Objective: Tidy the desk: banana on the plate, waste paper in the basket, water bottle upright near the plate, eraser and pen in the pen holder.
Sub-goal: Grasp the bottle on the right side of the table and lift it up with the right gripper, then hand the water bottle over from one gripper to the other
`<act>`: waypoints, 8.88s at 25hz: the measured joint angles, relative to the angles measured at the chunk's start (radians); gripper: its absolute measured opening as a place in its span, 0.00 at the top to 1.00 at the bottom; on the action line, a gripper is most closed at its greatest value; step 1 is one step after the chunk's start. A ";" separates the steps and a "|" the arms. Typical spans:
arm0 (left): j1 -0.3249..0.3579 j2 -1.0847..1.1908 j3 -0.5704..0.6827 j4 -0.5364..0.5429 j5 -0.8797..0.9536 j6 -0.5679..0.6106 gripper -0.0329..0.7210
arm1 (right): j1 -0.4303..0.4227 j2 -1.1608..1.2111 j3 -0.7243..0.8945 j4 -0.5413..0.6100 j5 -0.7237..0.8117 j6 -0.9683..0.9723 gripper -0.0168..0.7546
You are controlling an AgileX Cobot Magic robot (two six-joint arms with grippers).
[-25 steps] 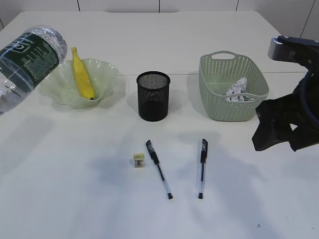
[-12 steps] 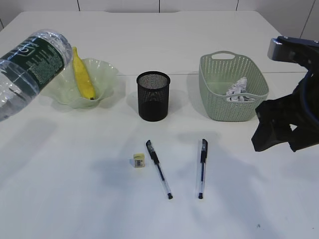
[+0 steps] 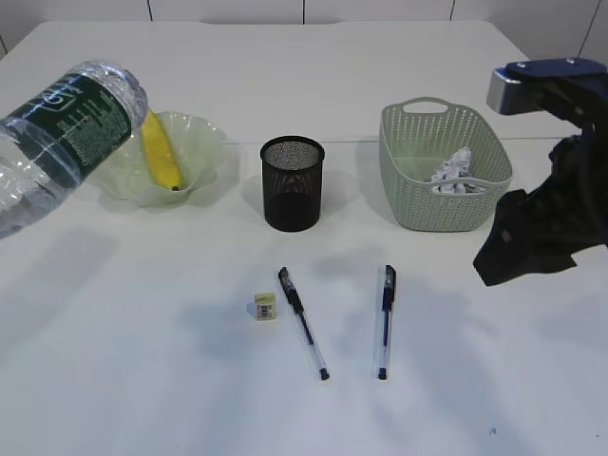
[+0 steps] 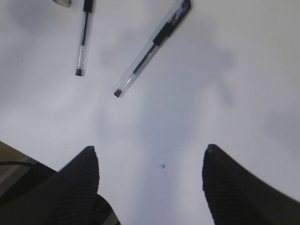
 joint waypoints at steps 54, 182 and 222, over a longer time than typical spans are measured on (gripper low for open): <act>0.000 0.083 0.000 -0.156 0.009 0.279 0.64 | 0.483 0.233 -0.124 0.846 -0.635 -2.360 0.31; 0.009 0.017 -0.011 -0.122 -0.068 0.344 0.51 | 0.261 0.394 -0.186 1.586 -0.669 -2.465 0.44; -0.029 0.017 0.382 -0.223 -1.363 0.343 0.49 | 0.067 0.394 -0.186 1.529 -0.155 -1.919 0.44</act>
